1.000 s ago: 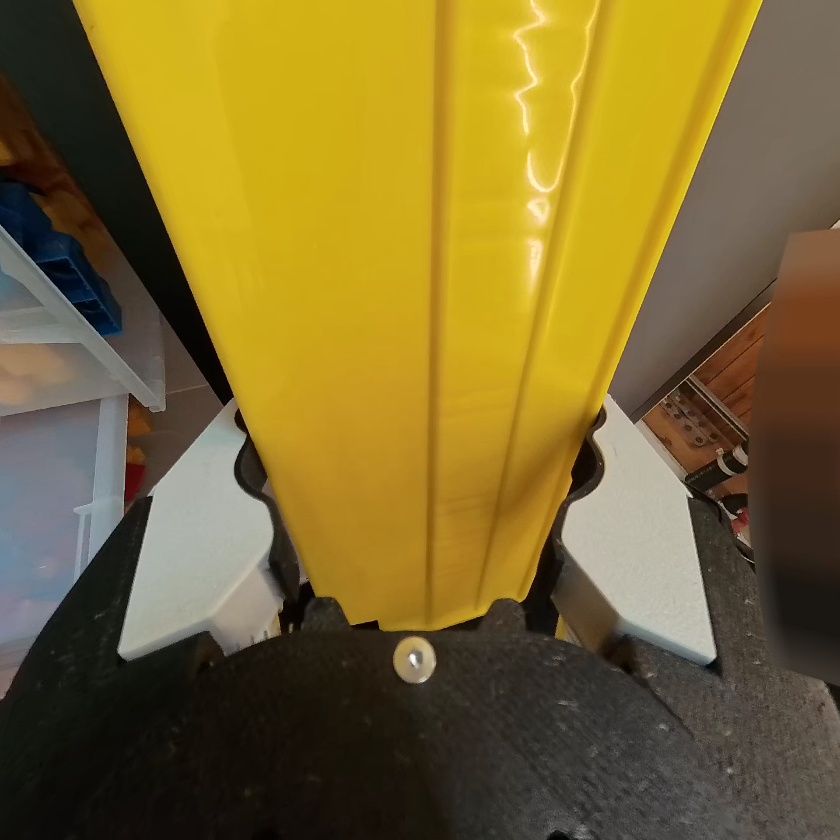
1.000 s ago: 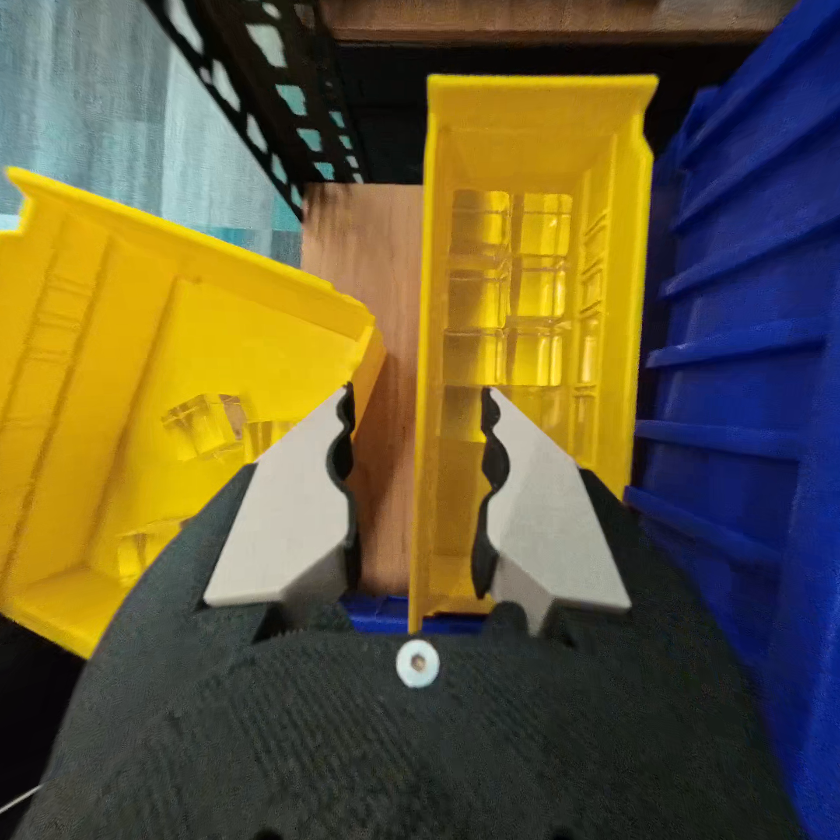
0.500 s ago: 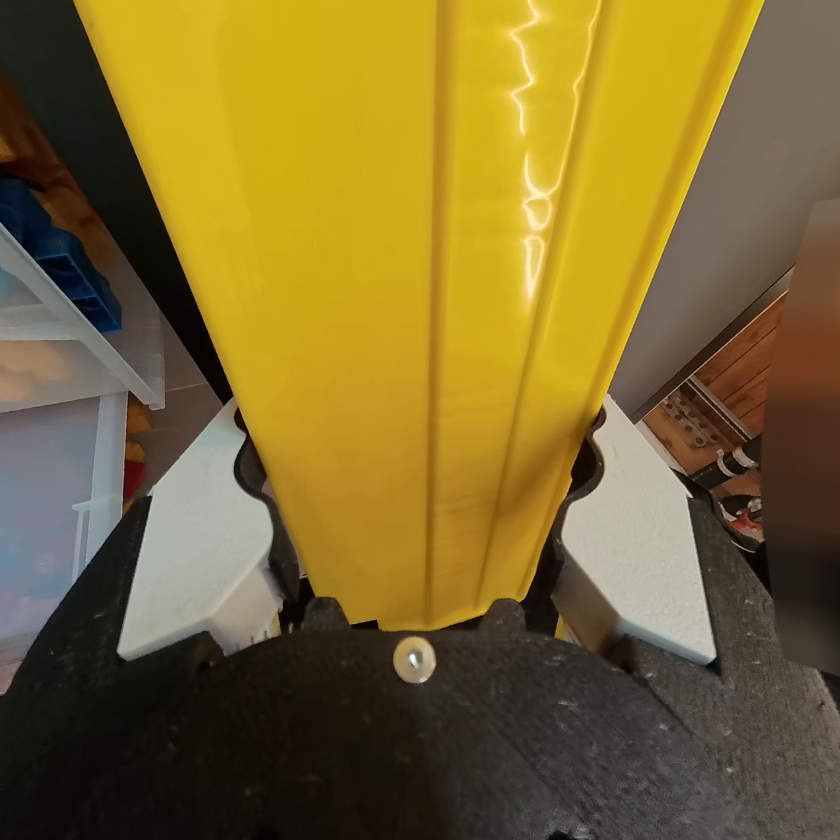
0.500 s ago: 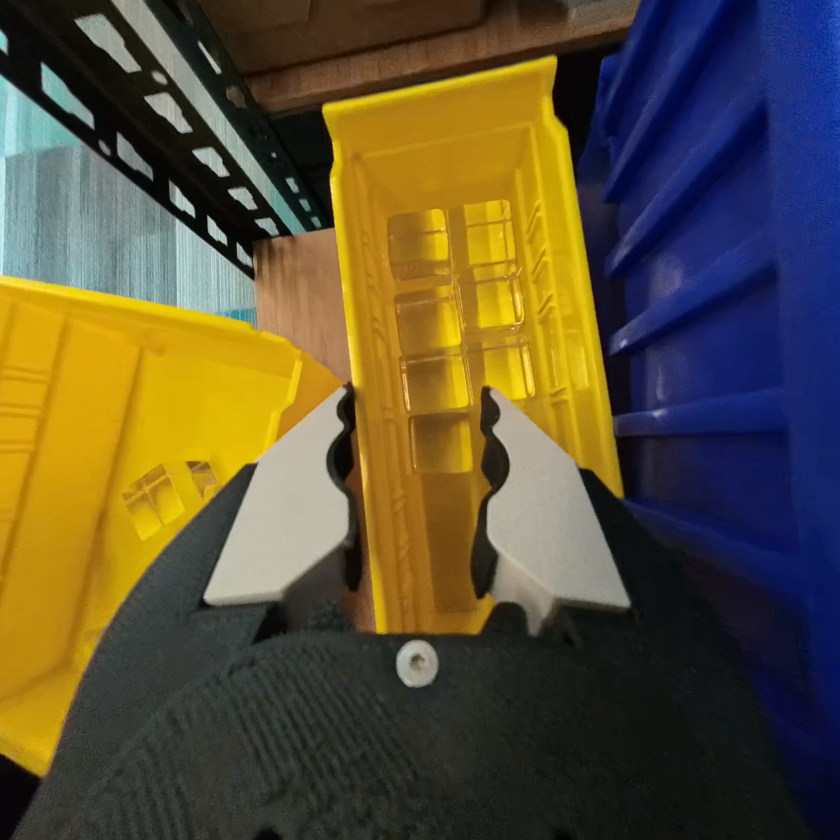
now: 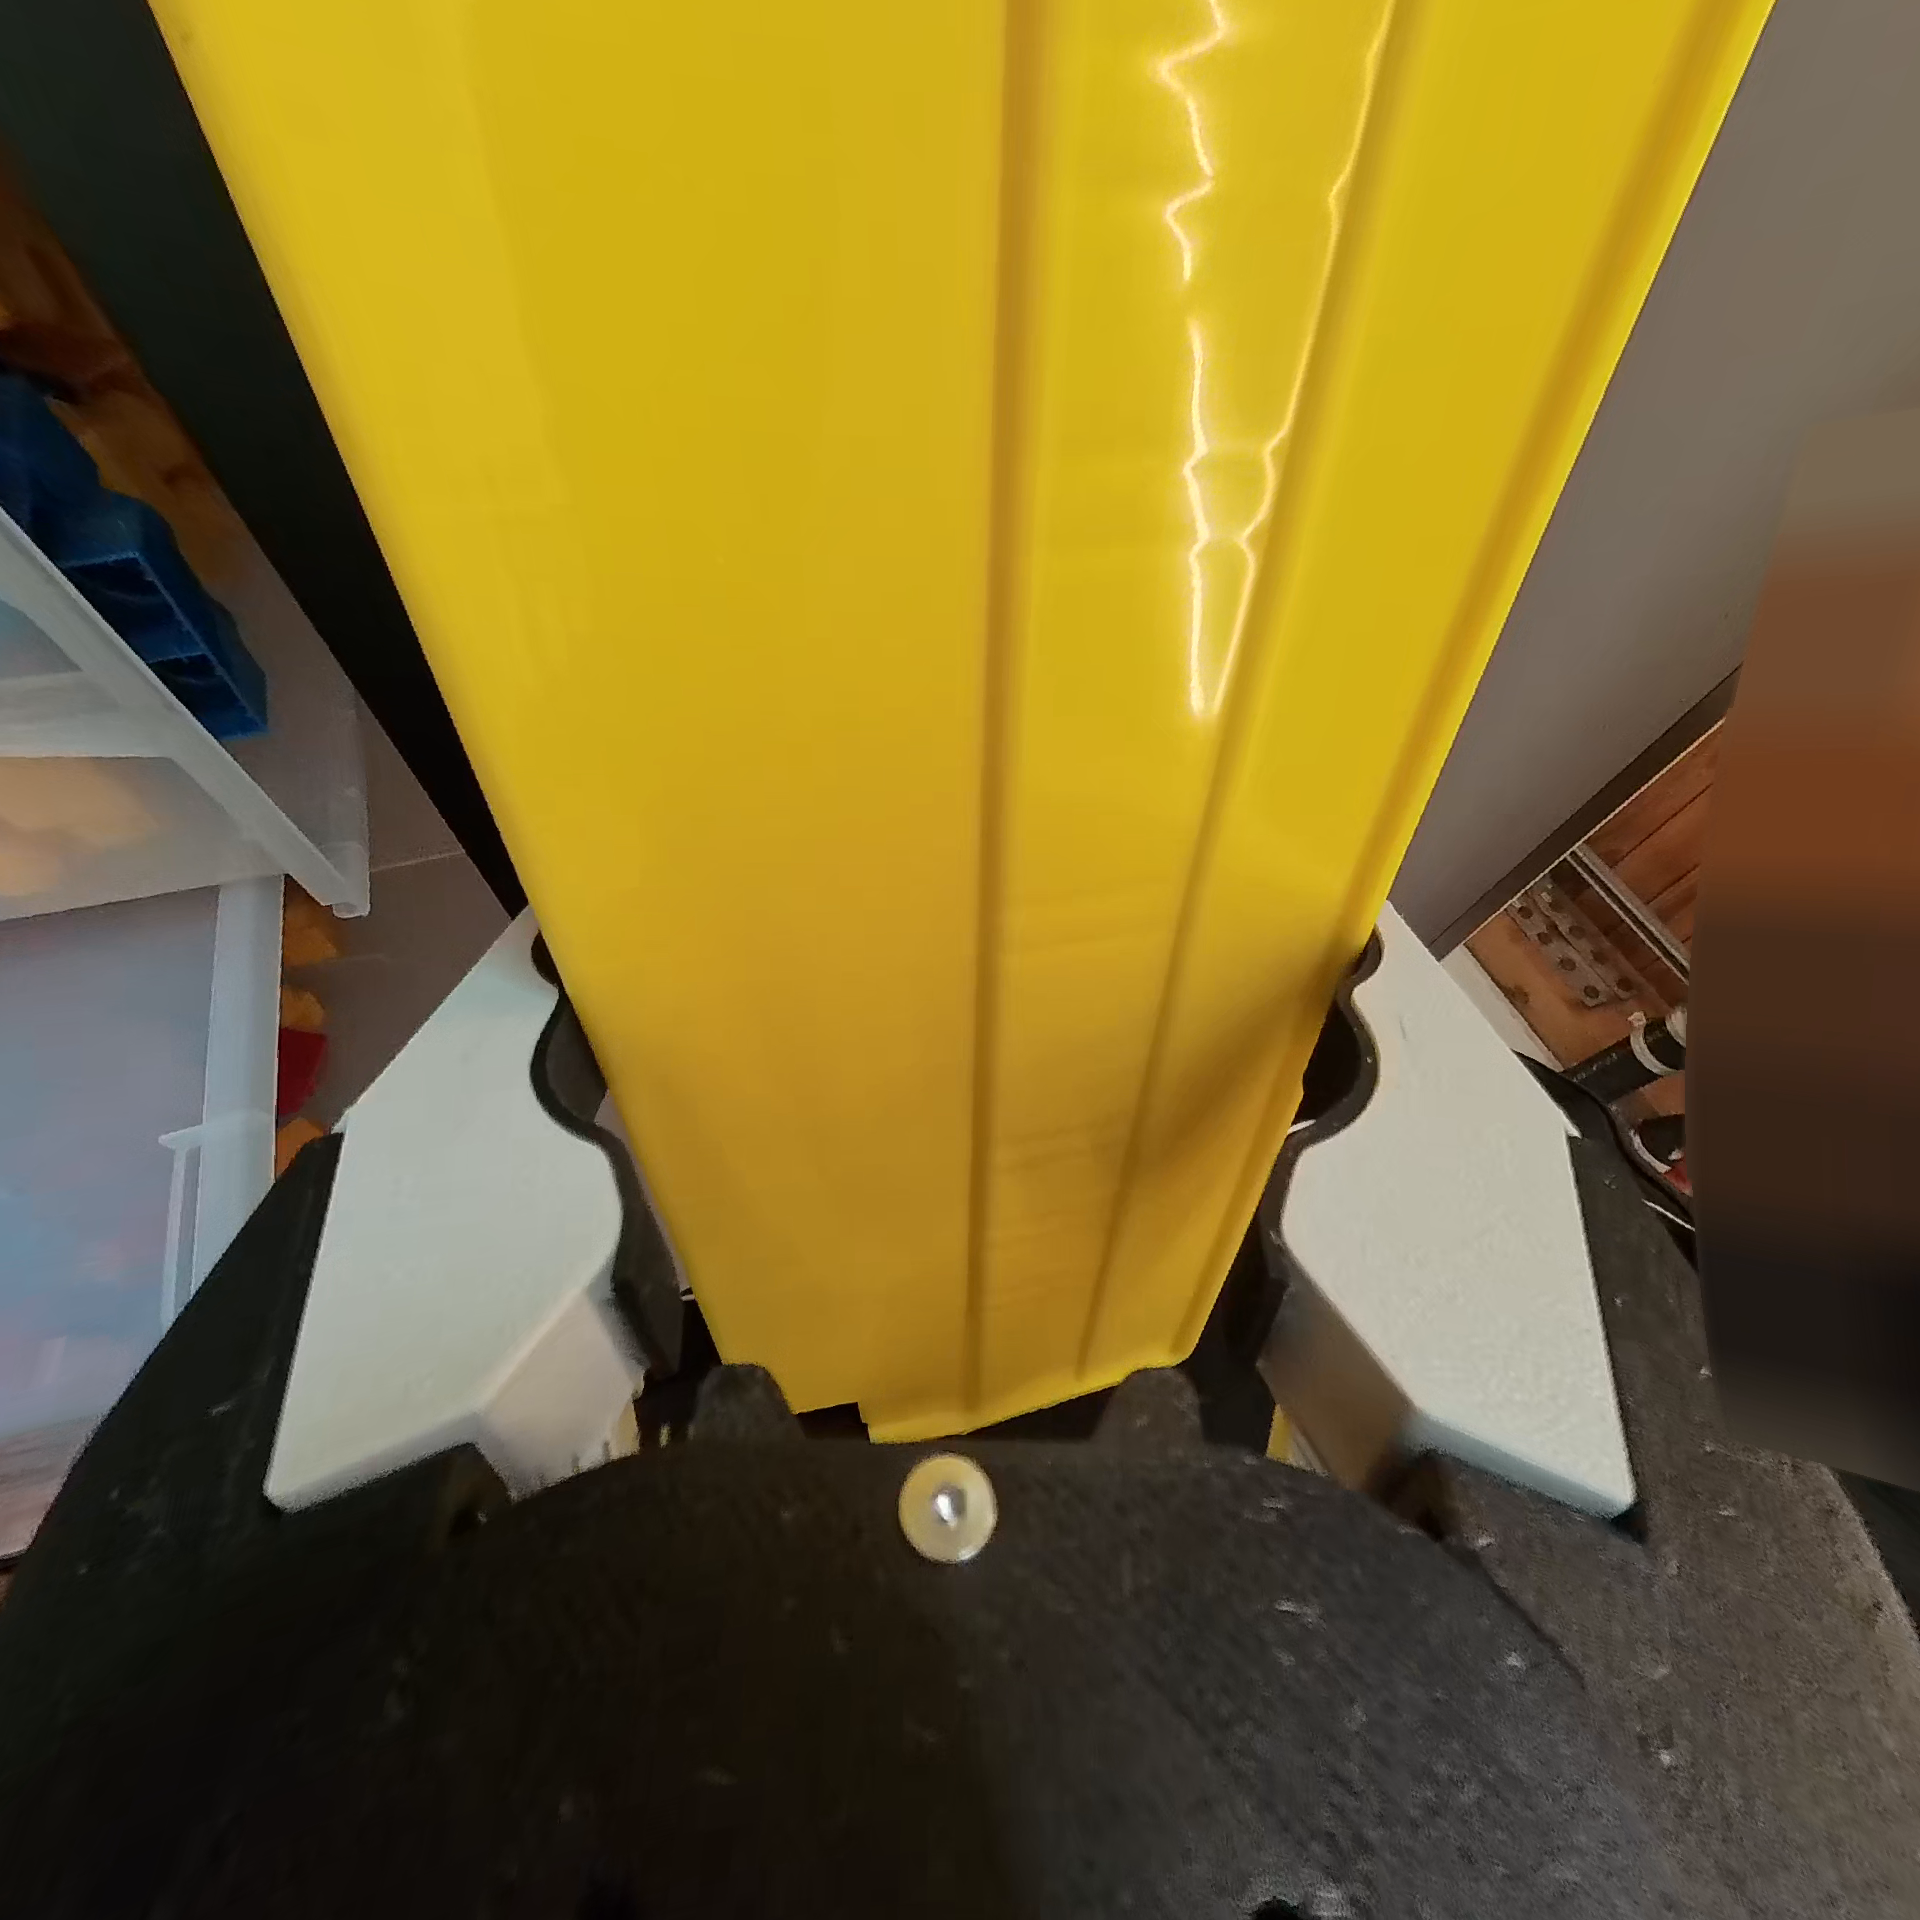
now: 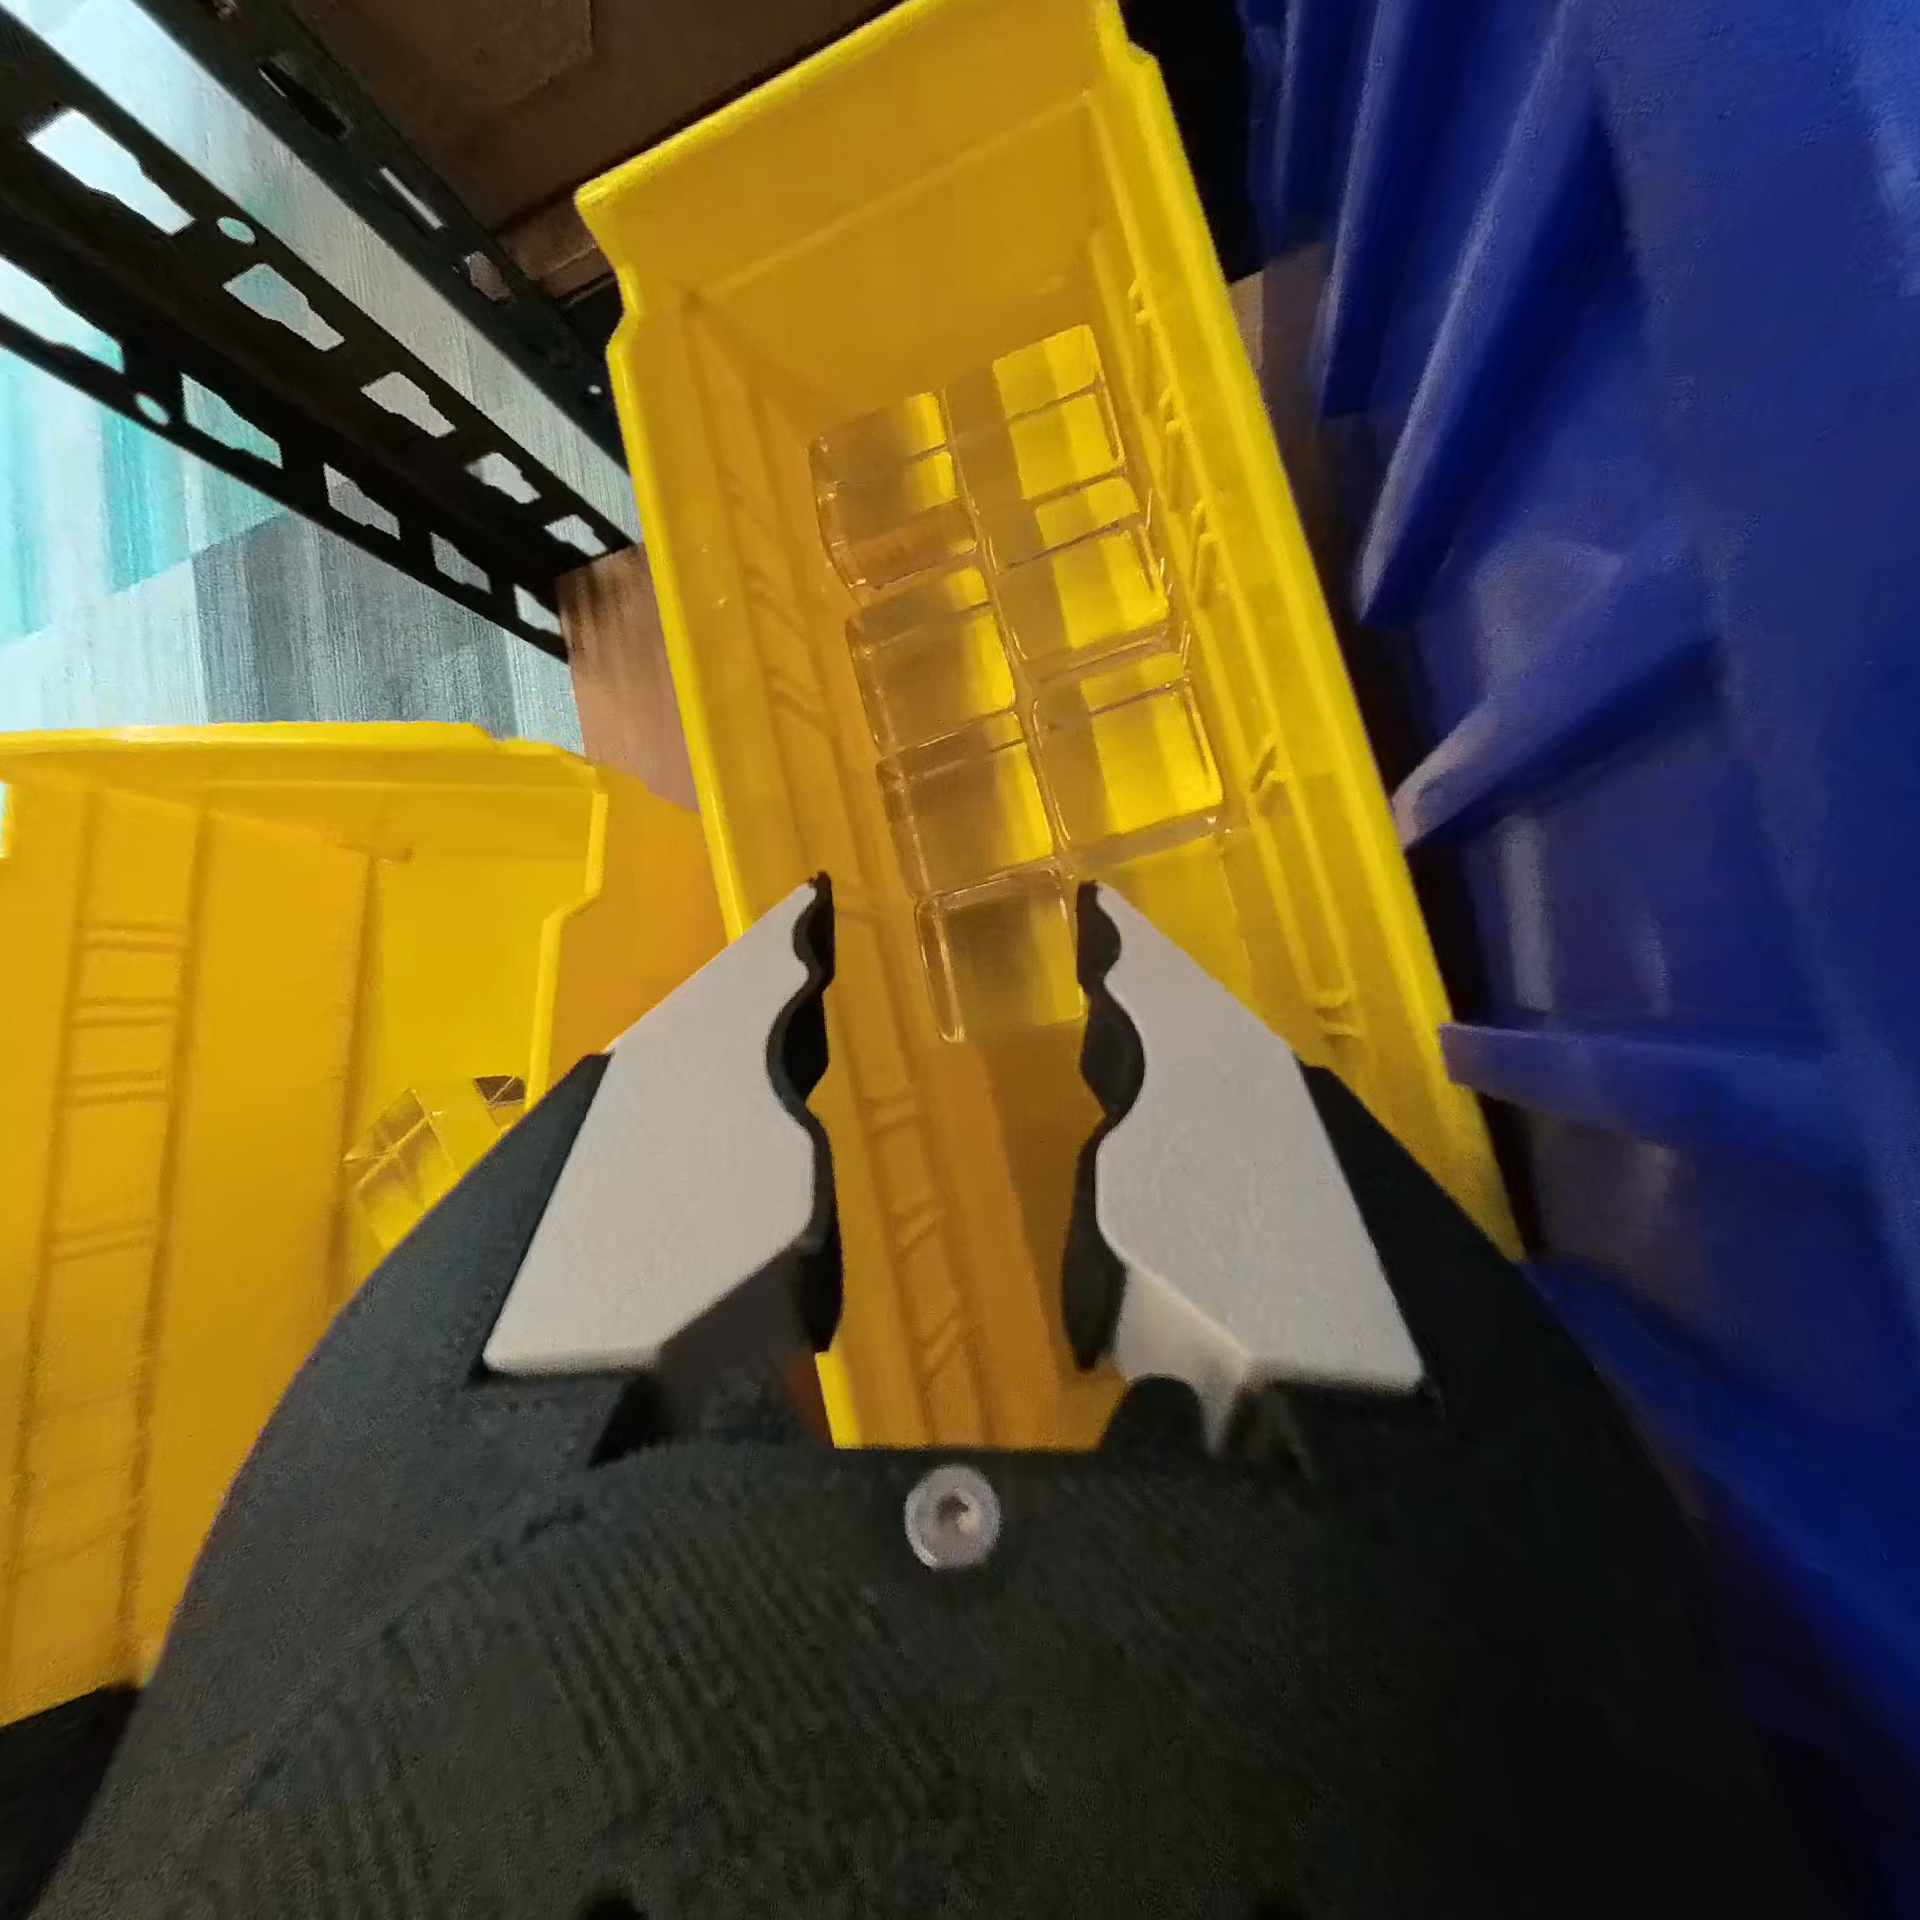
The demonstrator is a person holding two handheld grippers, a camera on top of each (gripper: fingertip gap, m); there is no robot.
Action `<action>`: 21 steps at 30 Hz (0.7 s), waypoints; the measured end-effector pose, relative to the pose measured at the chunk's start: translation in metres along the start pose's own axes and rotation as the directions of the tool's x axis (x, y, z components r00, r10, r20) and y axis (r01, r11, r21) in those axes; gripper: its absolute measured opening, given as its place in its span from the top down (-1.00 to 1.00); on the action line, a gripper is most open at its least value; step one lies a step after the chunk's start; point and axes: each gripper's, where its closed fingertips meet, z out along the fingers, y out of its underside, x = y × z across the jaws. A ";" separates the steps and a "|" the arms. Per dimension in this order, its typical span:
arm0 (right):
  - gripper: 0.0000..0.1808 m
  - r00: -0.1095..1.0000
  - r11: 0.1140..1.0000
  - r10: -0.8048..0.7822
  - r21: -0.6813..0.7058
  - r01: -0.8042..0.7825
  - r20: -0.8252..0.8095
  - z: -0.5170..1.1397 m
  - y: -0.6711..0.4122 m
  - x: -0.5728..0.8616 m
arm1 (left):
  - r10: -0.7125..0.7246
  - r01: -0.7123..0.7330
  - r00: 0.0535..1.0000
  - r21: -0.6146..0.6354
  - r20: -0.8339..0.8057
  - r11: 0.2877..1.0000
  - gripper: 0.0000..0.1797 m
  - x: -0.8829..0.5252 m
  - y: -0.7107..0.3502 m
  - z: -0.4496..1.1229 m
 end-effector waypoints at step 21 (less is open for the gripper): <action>0.55 0.189 0.178 -0.982 -0.369 0.912 -0.007 -0.030 -0.010 -0.021 | -0.003 0.003 1.000 -0.015 -0.003 1.000 -0.53 0.000 0.000 0.000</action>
